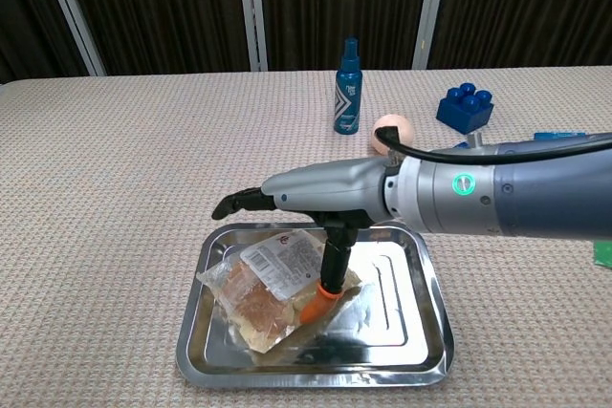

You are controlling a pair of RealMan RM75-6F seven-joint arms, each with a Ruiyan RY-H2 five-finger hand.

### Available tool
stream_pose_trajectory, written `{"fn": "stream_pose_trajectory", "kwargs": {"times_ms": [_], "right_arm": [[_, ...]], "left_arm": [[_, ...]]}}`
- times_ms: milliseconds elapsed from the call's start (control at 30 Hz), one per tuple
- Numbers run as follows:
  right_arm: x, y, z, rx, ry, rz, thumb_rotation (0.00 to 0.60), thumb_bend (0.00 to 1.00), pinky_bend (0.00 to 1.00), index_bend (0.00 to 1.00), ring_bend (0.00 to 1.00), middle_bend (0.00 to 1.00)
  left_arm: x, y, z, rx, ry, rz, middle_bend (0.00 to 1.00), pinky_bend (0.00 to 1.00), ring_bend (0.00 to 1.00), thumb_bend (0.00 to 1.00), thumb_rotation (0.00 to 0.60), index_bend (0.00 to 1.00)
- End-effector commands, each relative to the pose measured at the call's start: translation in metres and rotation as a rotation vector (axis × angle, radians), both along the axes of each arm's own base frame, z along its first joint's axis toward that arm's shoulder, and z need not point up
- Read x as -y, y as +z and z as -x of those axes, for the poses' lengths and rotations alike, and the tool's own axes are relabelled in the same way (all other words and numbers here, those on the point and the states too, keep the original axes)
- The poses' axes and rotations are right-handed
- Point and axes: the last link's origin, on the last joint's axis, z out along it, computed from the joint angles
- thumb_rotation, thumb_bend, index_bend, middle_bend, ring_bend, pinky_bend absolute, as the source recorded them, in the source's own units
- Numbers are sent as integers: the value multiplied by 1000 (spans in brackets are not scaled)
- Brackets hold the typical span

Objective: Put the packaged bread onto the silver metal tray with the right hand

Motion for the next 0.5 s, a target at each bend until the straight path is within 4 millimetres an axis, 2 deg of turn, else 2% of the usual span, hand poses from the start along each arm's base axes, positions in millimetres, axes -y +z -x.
{"fn": "stream_pose_trajectory", "kwargs": {"times_ms": [33, 167, 300, 400, 500], "right_arm": [[-1, 16, -2, 14, -7, 27, 600, 0, 0, 0, 0, 0], [2, 43, 9, 38, -32, 105, 600, 0, 13, 0, 0, 0], [7, 65, 26, 87, -79, 213, 600, 0, 121, 28, 1, 37], [7, 87, 58, 107, -121, 338, 600, 0, 152, 105, 5, 81], [7, 107, 89, 59, -129, 470, 600, 0, 152, 125, 5, 82]], "left_arm": [[-1, 0, -1, 1, -7, -1, 0, 0, 0, 135, 600, 67], [-2, 0, -3, 3, -14, -2, 0, 0, 0, 132, 600, 66], [-4, -2, -4, 5, -17, 3, 0, 0, 0, 133, 600, 67], [-6, -3, -8, 6, -28, 8, 0, 0, 0, 133, 600, 66], [-7, -2, -11, 6, -38, 7, 0, 0, 0, 133, 600, 67]]}}
